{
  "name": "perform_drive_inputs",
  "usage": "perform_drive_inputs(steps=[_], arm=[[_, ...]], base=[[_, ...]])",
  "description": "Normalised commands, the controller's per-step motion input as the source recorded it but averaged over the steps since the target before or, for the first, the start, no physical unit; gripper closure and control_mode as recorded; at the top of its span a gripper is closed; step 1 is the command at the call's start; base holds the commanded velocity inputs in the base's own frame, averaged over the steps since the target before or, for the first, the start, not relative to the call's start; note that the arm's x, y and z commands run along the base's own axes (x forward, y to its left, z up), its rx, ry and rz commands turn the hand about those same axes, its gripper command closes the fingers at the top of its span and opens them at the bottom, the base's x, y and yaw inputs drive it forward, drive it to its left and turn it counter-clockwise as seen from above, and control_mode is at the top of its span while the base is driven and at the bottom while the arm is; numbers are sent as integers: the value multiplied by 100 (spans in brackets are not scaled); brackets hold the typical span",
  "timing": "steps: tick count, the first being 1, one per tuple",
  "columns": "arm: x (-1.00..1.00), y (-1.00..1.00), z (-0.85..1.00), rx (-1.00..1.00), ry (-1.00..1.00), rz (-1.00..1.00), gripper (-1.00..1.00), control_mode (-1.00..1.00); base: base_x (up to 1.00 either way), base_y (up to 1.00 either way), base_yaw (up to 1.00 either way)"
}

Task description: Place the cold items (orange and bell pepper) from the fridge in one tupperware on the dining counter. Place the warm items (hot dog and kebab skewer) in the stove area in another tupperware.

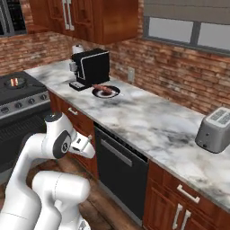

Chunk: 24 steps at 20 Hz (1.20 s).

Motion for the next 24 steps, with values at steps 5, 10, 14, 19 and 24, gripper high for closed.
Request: perform_drive_inputs(steps=[5,10,14,19,24], arm=[[0,0,0,0,0,0,-100,100],[0,0,0,0,0,0,-100,100],[0,0,0,0,0,0,-100,100],[0,0,0,0,0,0,-100,100],[0,0,0,0,0,0,-100,100]], base=[[50,4,51],[73,2,49],[80,0,48],[67,0,46],[59,0,41]])
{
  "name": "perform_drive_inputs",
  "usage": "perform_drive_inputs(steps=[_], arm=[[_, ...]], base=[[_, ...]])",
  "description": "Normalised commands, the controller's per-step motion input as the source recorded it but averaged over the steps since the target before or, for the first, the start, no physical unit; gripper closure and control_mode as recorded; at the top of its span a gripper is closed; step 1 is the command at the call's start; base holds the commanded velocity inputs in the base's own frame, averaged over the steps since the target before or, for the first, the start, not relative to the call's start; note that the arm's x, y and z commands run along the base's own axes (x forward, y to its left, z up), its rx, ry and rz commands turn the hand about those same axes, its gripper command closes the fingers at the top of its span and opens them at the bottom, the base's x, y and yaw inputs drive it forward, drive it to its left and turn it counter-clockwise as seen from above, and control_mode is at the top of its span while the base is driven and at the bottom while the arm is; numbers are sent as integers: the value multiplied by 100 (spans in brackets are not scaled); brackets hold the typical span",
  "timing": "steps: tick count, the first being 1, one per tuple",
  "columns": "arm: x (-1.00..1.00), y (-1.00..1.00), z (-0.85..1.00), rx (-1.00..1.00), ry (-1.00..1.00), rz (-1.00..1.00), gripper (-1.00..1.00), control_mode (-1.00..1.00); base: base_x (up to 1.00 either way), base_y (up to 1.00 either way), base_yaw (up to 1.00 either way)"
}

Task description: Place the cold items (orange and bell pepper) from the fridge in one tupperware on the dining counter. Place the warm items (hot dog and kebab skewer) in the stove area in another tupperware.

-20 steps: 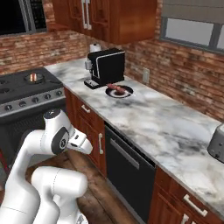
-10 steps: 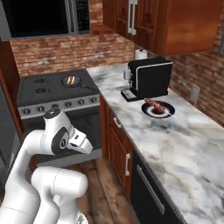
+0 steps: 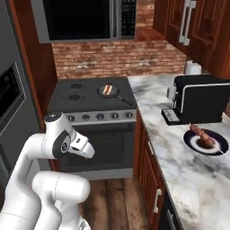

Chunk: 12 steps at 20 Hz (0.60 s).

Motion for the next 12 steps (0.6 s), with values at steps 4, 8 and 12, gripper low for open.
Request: perform_drive_inputs(steps=[4,8,12], arm=[[0,0,0,0,0,0,-100,100],[0,0,0,0,0,0,-100,100],[0,0,0,0,0,0,-100,100]], base=[[65,-11,34],[49,-34,24],[38,-40,21]])
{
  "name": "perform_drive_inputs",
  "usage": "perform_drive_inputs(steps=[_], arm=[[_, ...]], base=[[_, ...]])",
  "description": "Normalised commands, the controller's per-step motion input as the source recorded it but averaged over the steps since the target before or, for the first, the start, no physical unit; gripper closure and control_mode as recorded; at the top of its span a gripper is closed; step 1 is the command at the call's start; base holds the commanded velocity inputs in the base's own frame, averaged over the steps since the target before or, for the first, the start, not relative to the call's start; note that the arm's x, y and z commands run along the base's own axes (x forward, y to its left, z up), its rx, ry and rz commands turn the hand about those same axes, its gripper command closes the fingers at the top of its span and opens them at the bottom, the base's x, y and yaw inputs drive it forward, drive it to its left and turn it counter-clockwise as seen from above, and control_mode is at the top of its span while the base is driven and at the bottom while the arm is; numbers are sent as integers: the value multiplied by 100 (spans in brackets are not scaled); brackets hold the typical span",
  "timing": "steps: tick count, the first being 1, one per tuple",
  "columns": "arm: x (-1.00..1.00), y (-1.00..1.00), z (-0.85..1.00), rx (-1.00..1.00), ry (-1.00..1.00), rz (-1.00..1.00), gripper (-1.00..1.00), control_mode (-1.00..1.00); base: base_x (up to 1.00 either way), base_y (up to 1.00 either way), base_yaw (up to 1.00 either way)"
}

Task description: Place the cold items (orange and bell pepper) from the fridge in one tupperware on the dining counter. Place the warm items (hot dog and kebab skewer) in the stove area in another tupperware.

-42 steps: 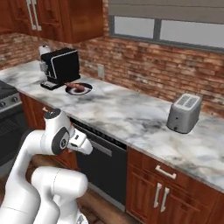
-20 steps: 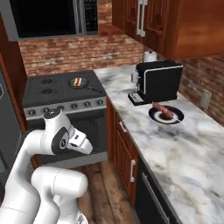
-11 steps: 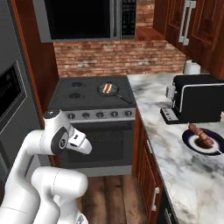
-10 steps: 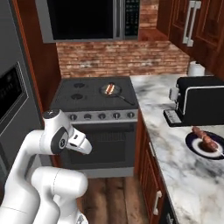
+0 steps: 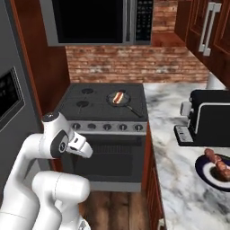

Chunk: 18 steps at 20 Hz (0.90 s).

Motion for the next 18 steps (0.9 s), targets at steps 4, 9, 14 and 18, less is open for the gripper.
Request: perform_drive_inputs(steps=[4,9,14,18], arm=[[0,0,0,0,0,0,-100,100],[0,0,0,0,0,0,-100,100],[0,0,0,0,0,0,-100,100],[0,0,0,0,0,0,-100,100]], base=[[69,-26,20],[67,-32,21],[54,-30,22],[57,-28,21]])
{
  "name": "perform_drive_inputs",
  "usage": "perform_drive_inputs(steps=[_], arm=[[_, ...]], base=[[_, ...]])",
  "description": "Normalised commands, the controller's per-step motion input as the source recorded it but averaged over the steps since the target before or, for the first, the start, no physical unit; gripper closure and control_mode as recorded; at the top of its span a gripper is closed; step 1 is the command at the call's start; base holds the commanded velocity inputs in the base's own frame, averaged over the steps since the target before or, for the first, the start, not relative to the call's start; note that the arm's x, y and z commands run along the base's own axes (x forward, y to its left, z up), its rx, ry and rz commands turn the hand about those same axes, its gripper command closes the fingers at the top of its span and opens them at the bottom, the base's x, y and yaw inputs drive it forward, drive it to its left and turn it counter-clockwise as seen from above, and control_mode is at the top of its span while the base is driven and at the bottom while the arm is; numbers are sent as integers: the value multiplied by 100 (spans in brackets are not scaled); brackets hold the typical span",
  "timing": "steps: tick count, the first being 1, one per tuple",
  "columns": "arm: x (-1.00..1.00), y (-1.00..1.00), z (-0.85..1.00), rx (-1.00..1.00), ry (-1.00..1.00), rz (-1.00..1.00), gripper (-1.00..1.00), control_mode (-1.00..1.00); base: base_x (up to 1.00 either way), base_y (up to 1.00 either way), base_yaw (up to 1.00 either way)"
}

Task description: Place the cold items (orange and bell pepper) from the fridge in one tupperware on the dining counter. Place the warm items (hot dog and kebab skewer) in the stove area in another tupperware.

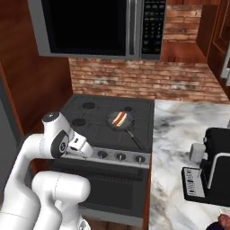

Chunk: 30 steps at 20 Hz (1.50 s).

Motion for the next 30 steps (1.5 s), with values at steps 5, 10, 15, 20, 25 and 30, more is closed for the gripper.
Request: perform_drive_inputs(steps=[5,10,15,20,25,30], arm=[[0,0,0,0,0,0,-100,100],[0,0,0,0,0,0,-100,100],[0,0,0,0,0,0,-100,100],[0,0,0,0,0,0,-100,100],[0,0,0,0,0,0,-100,100],[54,-47,13,3,0,5,-100,-100]], base=[[42,-29,20],[38,-32,17],[38,-34,13],[30,-32,11],[28,-31,10],[0,0,0]])
